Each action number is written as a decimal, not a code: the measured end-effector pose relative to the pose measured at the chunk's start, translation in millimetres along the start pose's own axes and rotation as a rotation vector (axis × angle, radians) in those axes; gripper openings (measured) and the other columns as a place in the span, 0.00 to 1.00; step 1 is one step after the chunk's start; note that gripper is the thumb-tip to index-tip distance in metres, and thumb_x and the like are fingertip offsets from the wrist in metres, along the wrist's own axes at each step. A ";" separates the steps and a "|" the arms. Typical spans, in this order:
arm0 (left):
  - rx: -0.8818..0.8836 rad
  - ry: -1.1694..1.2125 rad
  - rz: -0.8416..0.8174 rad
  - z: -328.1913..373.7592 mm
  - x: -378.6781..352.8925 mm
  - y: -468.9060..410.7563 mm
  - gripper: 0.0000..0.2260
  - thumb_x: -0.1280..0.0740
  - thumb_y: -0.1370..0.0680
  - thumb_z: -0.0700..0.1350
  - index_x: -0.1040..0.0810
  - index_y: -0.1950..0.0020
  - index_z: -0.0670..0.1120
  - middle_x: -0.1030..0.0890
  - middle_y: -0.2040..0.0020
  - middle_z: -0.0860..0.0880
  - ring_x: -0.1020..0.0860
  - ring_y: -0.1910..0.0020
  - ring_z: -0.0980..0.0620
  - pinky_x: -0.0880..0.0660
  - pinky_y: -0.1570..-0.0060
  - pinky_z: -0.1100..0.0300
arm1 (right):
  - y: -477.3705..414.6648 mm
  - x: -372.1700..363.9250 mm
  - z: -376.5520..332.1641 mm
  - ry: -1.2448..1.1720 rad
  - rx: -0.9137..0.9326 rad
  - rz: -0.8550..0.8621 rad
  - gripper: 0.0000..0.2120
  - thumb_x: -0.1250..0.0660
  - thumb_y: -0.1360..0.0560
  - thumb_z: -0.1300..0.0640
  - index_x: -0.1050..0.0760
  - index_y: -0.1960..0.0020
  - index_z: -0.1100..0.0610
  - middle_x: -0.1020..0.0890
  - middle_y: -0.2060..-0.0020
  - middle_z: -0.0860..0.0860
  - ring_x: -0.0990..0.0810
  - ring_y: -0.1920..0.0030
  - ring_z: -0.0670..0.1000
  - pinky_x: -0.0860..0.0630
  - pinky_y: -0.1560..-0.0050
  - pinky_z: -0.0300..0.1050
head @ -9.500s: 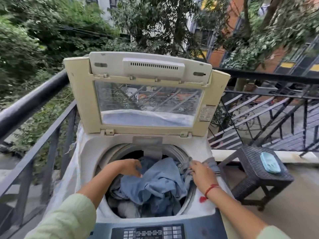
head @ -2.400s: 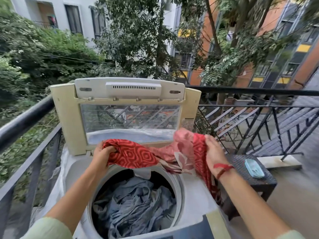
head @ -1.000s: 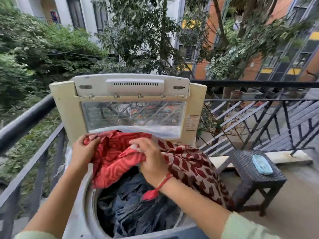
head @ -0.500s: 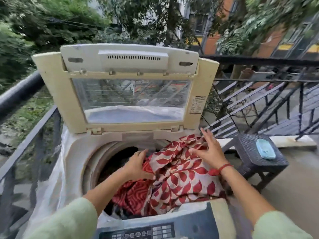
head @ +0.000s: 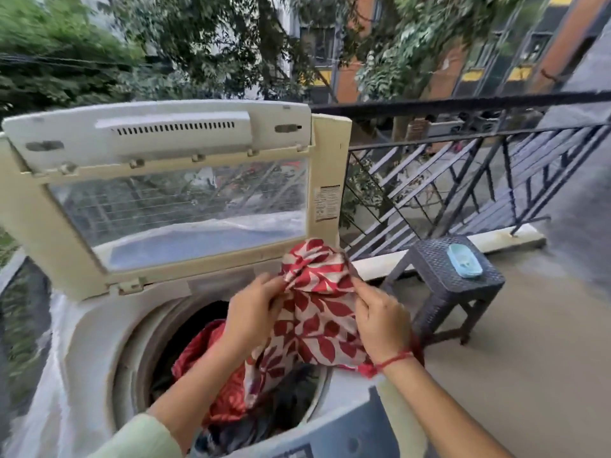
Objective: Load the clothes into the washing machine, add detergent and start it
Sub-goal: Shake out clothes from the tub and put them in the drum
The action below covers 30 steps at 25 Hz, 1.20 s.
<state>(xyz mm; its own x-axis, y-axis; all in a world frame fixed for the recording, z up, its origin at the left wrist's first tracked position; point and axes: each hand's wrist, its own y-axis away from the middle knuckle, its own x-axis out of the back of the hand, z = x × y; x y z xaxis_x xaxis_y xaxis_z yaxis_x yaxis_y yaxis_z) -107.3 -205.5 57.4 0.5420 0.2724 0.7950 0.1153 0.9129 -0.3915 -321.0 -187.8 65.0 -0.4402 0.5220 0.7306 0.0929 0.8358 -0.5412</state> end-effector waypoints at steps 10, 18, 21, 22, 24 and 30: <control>0.687 -0.357 -0.714 -127.1 118.7 63.5 0.20 0.28 0.31 0.51 0.24 0.41 0.49 0.19 0.50 0.46 0.21 0.47 0.45 0.25 0.51 0.55 | 47.2 -82.7 -150.1 0.150 0.611 -0.957 0.20 0.41 0.22 0.54 0.33 0.31 0.57 0.27 0.35 0.57 0.29 0.36 0.58 0.36 0.32 0.58; 0.345 -0.018 -0.363 -61.2 1.5 11.4 0.32 0.33 0.27 0.60 0.40 0.27 0.54 0.33 0.32 0.48 0.31 0.34 0.48 0.31 0.35 0.53 | -23.2 -29.9 15.6 -0.443 -0.124 -0.507 0.19 0.31 0.27 0.57 0.27 0.36 0.56 0.23 0.39 0.52 0.25 0.39 0.50 0.29 0.35 0.49; 0.403 0.497 -0.452 -2.1 -61.1 -14.4 0.42 0.30 0.29 0.61 0.53 0.24 0.59 0.42 0.26 0.51 0.38 0.28 0.50 0.37 0.29 0.49 | -45.3 -35.3 91.4 -0.186 -0.432 -0.339 0.35 0.26 0.31 0.55 0.37 0.29 0.60 0.31 0.33 0.60 0.34 0.31 0.57 0.37 0.31 0.49; 0.441 0.563 -0.471 11.0 -82.3 -14.9 0.43 0.29 0.29 0.59 0.55 0.24 0.59 0.42 0.25 0.50 0.39 0.27 0.49 0.39 0.28 0.49 | -39.1 -46.8 105.5 -0.287 -0.532 -0.446 0.36 0.27 0.31 0.54 0.38 0.28 0.60 0.31 0.33 0.60 0.33 0.33 0.54 0.36 0.34 0.44; 0.528 0.527 -0.436 22.7 -114.9 -13.8 0.37 0.30 0.28 0.56 0.46 0.24 0.56 0.35 0.30 0.46 0.33 0.31 0.47 0.36 0.31 0.53 | -16.5 -66.7 113.7 -0.417 -0.639 -0.576 0.26 0.32 0.29 0.44 0.25 0.39 0.61 0.22 0.43 0.62 0.27 0.45 0.50 0.32 0.44 0.41; 0.285 0.328 -0.018 14.4 -52.4 -14.5 0.05 0.33 0.25 0.43 0.19 0.56 0.42 0.23 0.60 0.48 0.24 0.59 0.48 0.26 0.58 0.50 | -26.9 -25.4 42.8 -0.276 -0.383 0.050 0.07 0.35 0.25 0.62 0.19 0.53 0.64 0.16 0.57 0.59 0.20 0.55 0.59 0.30 0.57 0.41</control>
<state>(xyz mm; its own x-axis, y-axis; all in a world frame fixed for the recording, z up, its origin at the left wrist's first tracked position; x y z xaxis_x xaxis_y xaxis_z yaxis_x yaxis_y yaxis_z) -149.4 -228.6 28.1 0.7834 0.1863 0.5929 -0.0824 0.9767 -0.1981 -350.5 -230.9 43.2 -0.6429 0.5420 0.5413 0.4199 0.8404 -0.3427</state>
